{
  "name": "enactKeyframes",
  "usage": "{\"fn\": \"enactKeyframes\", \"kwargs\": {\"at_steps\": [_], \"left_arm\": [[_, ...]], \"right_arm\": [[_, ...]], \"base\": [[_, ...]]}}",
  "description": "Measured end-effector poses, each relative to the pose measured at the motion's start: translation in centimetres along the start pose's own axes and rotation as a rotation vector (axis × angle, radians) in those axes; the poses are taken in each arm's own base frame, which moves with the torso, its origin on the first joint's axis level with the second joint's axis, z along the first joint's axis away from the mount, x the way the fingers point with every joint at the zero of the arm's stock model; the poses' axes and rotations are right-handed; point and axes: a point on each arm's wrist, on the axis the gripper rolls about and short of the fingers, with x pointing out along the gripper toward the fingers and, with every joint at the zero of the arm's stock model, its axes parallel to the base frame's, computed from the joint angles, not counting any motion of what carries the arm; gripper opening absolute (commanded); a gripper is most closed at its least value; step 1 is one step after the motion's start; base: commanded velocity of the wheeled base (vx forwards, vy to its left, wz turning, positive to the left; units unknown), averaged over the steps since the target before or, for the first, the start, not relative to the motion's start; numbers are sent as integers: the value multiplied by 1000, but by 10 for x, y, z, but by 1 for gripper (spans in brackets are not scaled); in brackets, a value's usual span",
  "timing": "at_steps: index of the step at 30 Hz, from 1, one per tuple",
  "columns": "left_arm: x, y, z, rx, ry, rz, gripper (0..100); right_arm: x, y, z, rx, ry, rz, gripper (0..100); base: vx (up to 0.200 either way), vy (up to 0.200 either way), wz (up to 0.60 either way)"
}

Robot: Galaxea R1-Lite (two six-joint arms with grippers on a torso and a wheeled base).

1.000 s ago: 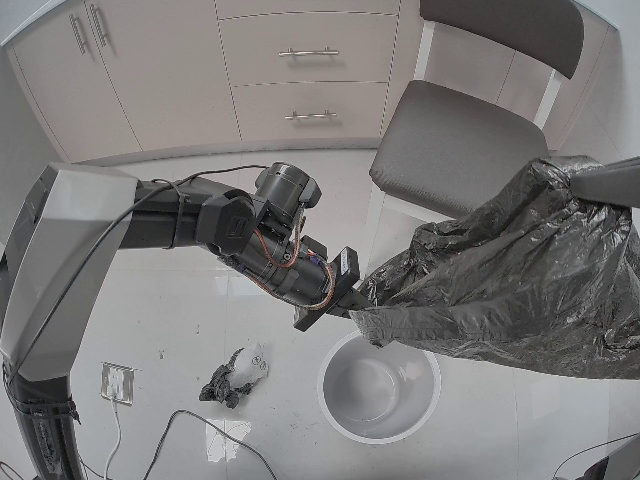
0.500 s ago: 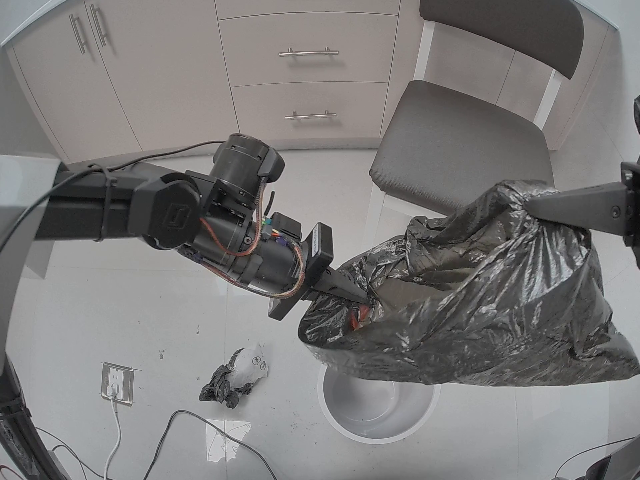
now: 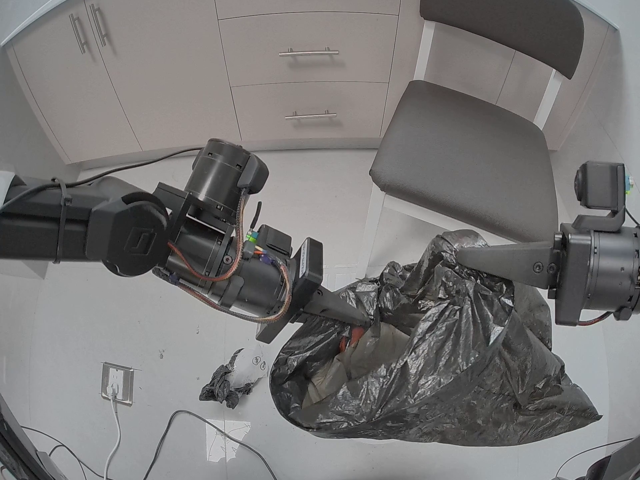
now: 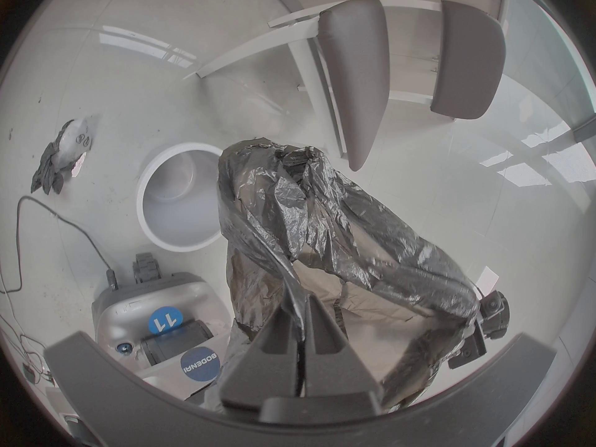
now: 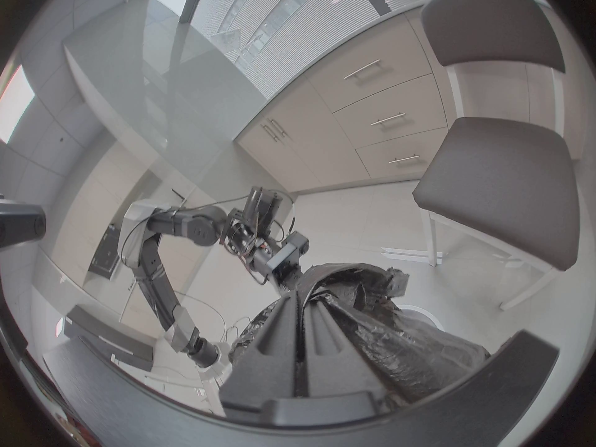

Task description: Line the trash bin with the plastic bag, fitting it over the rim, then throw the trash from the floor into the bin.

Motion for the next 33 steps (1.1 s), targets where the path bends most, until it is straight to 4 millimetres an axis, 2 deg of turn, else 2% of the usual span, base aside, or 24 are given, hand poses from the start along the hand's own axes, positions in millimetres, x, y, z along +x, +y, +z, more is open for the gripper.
{"fn": "enactKeyframes", "kwargs": {"at_steps": [6,11,20,27,33], "left_arm": [[1,9,-13,-30,29,23,0],[-3,16,-15,-52,23,37,0],[-21,24,-15,-76,-23,40,0],[-42,29,-10,-92,-91,37,0],[-52,33,-5,-102,-124,36,0]], "right_arm": [[14,-10,-20,117,66,16,0],[22,-19,-30,158,118,17,0],[37,-25,-32,156,91,37,0],[67,-31,-33,146,44,51,0],[99,-43,-43,144,18,48,0]], "base": [[0,0,0],[0,0,0],[0,0,0],[0,0,0],[0,0,0]]}}
